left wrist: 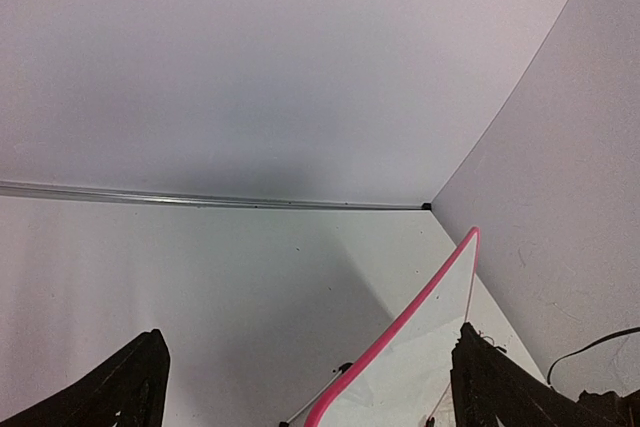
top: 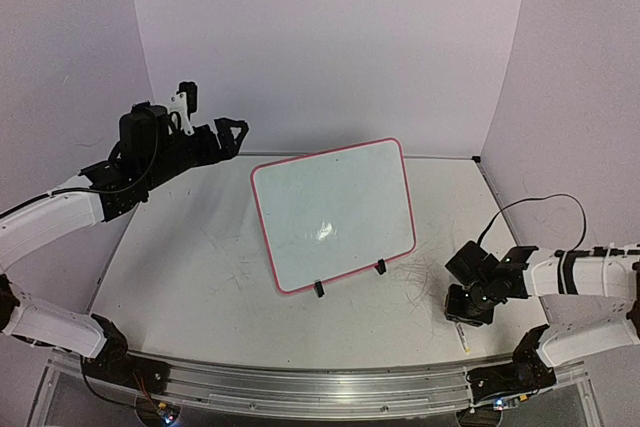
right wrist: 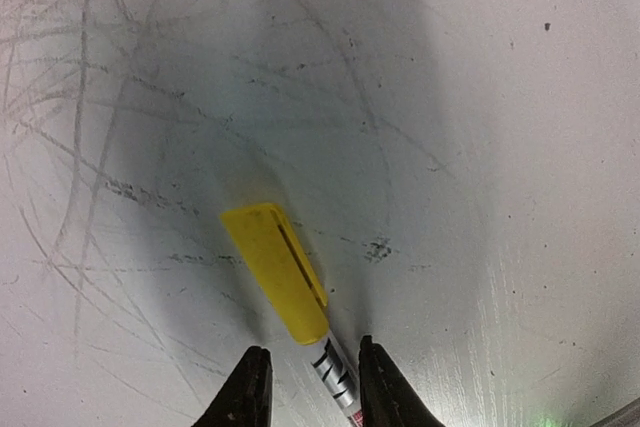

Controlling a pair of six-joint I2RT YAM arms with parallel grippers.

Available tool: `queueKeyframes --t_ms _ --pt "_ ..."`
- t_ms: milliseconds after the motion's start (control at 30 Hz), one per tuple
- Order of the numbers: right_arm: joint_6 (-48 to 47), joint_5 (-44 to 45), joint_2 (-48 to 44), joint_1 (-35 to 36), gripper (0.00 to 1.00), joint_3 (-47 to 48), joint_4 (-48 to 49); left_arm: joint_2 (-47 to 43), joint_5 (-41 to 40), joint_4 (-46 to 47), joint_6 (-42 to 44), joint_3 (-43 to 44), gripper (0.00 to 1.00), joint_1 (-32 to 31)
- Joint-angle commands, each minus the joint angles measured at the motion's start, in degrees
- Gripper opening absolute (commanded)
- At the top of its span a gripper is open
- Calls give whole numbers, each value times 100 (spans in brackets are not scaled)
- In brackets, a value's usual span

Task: Write a sentence on the whiteboard
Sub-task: Pick up the whiteboard marker from the corner of the board, then pass from the right arm to the left

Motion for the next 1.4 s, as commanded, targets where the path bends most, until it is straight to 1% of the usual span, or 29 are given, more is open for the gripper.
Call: queueKeyframes --t_ms 0,67,233,400,533,600,700,767,833,933,1033,1133,1200,1300,1367 --pt "57 -3 287 -20 27 238 159 -62 149 44 44 204 100 -9" --pt "23 -9 301 -15 23 235 147 -35 178 -8 61 241 100 -9" --pt "-17 -60 410 -14 20 291 152 32 202 -154 129 341 99 -8" --pt "-18 -20 493 26 9 339 137 1 232 -214 179 460 99 -9" --pt "85 151 312 175 1 418 172 39 251 -402 208 525 100 -9" --pt "50 307 159 211 0 530 280 122 300 -461 218 593 99 -9" --pt "-476 573 -106 313 0 811 706 226 485 -491 212 670 99 -9" --pt "-1146 682 -198 319 0 1106 1091 294 594 -491 211 713 99 -9" --pt "-2063 637 -258 332 0 1419 1576 377 901 -489 210 798 99 -9" --pt "-3312 194 -321 347 0 1672 2390 554 1581 -503 160 1027 99 -9" --pt "-4114 -647 -241 360 0 2004 2913 689 2346 -519 86 1231 97 -93" --pt "-4736 -1603 117 406 0 2428 3173 850 2561 -537 189 1327 97 -484" --pt "-5067 -2086 390 455 0 2734 3177 1073 2643 -588 247 1445 97 -899" --pt "-5386 -2349 594 544 0 2984 3175 1563 2912 -691 284 1658 96 -1395" --pt "-5534 -2444 588 588 0 2992 3262 1858 2939 -869 369 1817 94 -1700"
